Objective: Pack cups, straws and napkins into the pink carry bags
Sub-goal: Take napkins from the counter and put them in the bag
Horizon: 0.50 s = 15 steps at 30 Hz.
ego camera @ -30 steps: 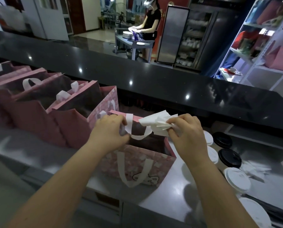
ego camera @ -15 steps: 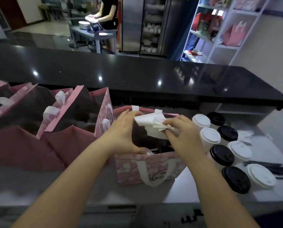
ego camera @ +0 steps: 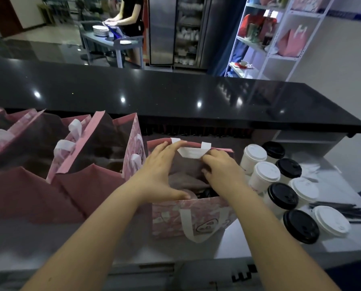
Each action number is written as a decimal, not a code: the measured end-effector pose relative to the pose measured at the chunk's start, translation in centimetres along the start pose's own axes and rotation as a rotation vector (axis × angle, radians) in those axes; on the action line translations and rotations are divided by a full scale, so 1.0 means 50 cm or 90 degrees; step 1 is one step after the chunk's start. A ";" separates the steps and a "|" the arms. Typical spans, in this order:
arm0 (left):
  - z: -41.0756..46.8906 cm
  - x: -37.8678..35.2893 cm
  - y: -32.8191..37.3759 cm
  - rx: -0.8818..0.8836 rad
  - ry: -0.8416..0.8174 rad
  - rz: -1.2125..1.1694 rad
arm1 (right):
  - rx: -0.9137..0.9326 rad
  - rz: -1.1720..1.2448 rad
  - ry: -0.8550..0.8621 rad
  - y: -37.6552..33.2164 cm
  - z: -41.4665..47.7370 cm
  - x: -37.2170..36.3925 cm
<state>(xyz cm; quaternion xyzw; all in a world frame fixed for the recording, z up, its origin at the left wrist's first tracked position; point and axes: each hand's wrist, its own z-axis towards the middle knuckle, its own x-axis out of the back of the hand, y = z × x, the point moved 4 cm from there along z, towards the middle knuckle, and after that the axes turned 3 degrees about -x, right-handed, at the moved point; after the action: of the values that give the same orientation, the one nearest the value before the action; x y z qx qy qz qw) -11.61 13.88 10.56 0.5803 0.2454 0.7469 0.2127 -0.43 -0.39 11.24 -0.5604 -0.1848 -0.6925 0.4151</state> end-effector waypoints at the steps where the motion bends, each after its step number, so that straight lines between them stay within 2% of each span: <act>1: -0.003 0.003 -0.003 -0.010 0.031 -0.015 | 0.001 0.050 0.043 0.009 -0.009 0.015; 4: -0.017 0.014 -0.005 -0.038 0.181 -0.104 | -0.010 0.210 0.190 0.064 -0.052 0.061; 7: -0.046 0.020 -0.011 -0.036 0.366 -0.184 | -0.135 0.445 0.210 0.143 -0.106 0.065; 10: -0.089 -0.011 -0.024 0.000 0.455 -0.302 | -0.269 0.718 0.120 0.207 -0.150 0.023; 12: -0.125 -0.052 -0.035 0.022 0.468 -0.401 | -0.288 0.839 0.011 0.231 -0.169 -0.018; 15: -0.174 -0.119 -0.048 0.083 0.422 -0.477 | -0.273 0.927 -0.132 0.239 -0.187 -0.072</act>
<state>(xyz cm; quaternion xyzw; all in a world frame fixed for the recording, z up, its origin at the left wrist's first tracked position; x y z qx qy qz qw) -18.58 11.15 2.73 0.1962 0.5372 0.7463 0.3405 3.18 -12.81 2.56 -0.6714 0.3315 -0.2088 0.6291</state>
